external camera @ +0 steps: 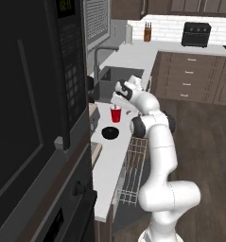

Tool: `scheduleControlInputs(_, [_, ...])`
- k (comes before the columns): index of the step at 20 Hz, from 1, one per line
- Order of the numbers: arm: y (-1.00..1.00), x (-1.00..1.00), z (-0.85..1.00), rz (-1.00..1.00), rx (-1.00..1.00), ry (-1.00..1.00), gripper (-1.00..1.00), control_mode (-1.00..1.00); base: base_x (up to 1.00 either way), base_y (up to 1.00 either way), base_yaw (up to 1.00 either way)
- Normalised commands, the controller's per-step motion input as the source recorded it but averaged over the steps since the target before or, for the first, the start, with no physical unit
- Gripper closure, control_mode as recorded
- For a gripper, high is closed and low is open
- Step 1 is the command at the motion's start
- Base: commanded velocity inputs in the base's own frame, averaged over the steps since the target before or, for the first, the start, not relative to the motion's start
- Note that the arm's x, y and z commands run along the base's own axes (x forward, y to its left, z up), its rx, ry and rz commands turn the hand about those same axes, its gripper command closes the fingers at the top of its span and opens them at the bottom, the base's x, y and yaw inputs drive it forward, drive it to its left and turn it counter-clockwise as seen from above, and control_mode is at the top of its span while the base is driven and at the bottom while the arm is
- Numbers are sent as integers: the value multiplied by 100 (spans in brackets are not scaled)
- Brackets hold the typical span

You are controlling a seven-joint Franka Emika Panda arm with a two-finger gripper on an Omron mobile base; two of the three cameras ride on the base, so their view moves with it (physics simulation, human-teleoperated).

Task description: Pick up the cup and bowl from the counter, place them in the dishwasher, and close the dishwasher door.

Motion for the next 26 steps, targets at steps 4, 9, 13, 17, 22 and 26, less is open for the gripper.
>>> scheduleControlInputs(4, [0, -69, -19, 0, 0, 0, 100, -100, 0, 0, 0])
scheduleControlInputs(9, [0, -51, -25, 0, 0, 3, 100, -100, 0, 0, 0])
scheduleControlInputs(13, [0, -28, -33, 0, 0, 5, 100, -100, 0, 0, 0])
scheduleControlInputs(17, [0, -29, -18, 0, 1, 3, 100, -100, 0, 0, 0])
scheduleControlInputs(22, [-31, -87, 30, -2, 10, -7, 100, -100, 0, 0, 0])
scheduleControlInputs(26, [-79, -100, 27, -6, 14, -7, 100, -100, 0, 0, 0])
